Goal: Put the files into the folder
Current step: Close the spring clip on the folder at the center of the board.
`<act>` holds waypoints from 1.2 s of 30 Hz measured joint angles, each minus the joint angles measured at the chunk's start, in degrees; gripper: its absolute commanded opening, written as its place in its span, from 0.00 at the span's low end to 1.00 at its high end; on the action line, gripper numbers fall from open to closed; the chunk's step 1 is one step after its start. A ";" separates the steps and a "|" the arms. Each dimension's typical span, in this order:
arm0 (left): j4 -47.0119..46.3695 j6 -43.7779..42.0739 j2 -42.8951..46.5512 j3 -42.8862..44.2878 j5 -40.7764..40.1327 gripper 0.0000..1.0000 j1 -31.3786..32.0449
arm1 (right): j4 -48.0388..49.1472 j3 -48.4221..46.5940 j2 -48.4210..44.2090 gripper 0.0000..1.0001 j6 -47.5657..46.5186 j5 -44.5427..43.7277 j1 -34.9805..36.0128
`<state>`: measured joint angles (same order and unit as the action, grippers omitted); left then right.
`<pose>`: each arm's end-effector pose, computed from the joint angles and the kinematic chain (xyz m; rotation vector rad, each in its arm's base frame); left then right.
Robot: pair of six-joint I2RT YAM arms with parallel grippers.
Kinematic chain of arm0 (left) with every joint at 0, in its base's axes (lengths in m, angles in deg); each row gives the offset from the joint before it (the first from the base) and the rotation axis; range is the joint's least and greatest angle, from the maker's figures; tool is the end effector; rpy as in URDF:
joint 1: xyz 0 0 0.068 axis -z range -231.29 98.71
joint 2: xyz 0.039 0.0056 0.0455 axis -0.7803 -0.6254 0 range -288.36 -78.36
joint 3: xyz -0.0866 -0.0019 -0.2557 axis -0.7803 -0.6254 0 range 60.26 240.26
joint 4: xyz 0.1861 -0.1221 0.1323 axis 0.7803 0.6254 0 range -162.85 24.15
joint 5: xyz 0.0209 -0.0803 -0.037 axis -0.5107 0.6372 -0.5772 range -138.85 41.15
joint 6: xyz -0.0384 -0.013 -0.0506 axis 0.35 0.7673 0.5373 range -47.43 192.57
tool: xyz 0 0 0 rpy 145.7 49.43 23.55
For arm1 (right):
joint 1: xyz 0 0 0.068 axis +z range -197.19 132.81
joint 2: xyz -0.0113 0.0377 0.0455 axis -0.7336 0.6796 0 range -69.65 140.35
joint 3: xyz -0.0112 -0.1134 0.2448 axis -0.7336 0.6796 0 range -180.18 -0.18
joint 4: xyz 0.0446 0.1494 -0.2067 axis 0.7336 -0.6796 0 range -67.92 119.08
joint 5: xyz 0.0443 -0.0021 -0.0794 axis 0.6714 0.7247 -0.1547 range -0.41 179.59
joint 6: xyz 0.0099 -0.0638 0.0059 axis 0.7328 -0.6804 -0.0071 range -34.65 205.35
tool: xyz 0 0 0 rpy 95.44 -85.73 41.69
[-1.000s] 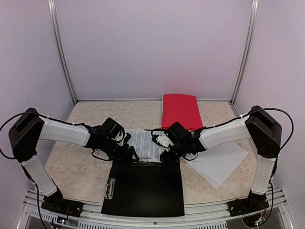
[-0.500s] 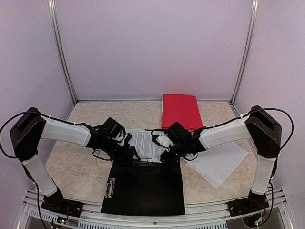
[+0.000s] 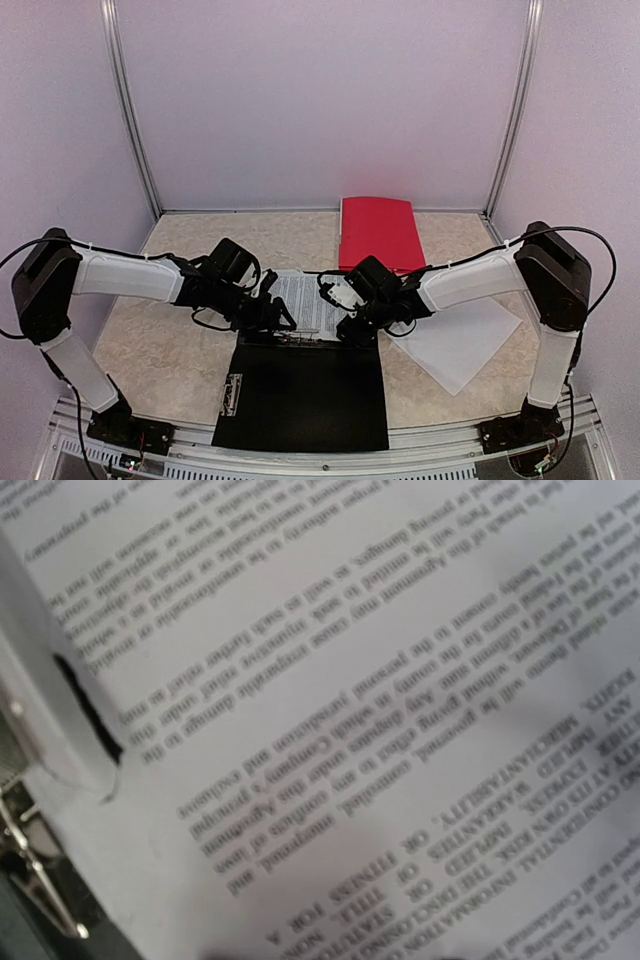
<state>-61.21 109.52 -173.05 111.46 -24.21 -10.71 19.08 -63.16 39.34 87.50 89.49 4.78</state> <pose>0.2347 -0.2286 0.1520 0.2760 2.7465 -1.0107 0.2380 0.3040 0.1245 -1.0900 2.3488 0.3583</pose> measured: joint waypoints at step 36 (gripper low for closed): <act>-2.01 -2.75 0.20 5.40 1.27 0.76 4.79 | -0.11 -0.20 -0.26 0.66 -1.14 0.04 -0.02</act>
<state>-63.22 106.77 -172.86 116.86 -22.94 -5.92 18.97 -63.35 39.08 86.37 89.54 4.76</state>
